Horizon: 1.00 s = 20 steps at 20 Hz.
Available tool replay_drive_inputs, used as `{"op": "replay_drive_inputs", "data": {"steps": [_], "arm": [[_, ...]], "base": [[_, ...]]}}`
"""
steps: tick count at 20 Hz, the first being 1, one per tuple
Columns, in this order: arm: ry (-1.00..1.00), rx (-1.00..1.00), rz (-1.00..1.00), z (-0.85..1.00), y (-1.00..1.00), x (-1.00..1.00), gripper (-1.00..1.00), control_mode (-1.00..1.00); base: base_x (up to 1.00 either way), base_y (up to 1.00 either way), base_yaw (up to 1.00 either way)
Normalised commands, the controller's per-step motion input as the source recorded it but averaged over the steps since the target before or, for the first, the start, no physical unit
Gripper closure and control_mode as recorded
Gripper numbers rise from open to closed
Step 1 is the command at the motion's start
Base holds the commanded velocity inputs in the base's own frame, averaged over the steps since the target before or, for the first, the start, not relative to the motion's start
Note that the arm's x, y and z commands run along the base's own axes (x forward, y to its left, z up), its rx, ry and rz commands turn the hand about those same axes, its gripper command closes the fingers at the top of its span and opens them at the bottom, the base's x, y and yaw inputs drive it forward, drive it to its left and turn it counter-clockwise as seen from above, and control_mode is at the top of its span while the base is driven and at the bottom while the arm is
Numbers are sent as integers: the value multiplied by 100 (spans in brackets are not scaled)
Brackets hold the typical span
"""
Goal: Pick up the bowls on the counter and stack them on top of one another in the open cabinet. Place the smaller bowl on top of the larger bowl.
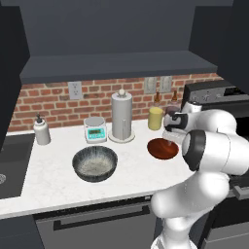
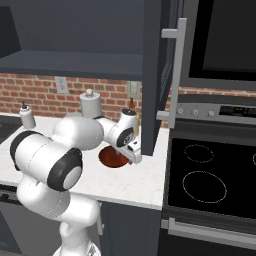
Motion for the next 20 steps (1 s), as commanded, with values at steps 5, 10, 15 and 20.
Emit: {"op": "replay_drive_inputs", "data": {"steps": [5,10,15,20], "arm": [[0,1,0,-19,17,19,-100,-100],[0,0,0,-33,17,12,-100,-100],[0,0,0,-43,9,0,-100,-100],[0,0,0,-38,0,-2,-100,-100]], "base": [[0,0,0],[0,0,0],[0,0,0],[0,0,0]]}}
